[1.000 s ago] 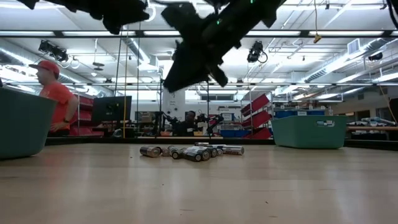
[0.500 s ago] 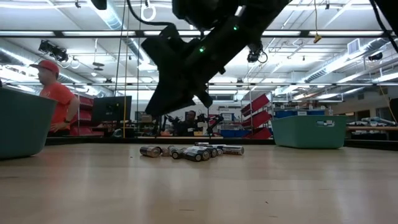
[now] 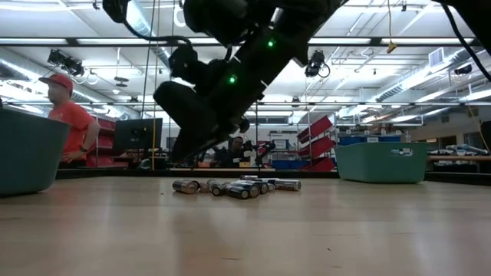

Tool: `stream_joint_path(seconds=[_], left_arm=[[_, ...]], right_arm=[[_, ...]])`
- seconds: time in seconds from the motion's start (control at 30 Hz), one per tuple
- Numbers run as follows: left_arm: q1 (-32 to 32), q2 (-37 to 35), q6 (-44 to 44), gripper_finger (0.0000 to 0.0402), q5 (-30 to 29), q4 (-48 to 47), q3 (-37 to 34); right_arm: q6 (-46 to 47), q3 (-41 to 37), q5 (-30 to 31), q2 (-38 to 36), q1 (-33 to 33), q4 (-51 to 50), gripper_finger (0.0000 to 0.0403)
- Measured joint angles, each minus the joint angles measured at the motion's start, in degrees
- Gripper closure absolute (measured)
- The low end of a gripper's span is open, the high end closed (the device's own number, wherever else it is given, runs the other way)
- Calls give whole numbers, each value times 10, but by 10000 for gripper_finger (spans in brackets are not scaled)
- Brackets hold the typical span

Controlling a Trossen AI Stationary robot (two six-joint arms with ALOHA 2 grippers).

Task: Sort batteries
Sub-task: Put the black battery into the green bin

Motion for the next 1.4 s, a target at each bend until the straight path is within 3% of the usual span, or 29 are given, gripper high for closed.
stream_joint_path(seconds=[0.53,1.4], left_arm=[[0,0,-1,220,-2,-14,0],[0,0,-2,220,-3,-22,0]], right_arm=[[70,-3,19,16,3,-6,241],[99,-3,-16,18,-9,-13,240]])
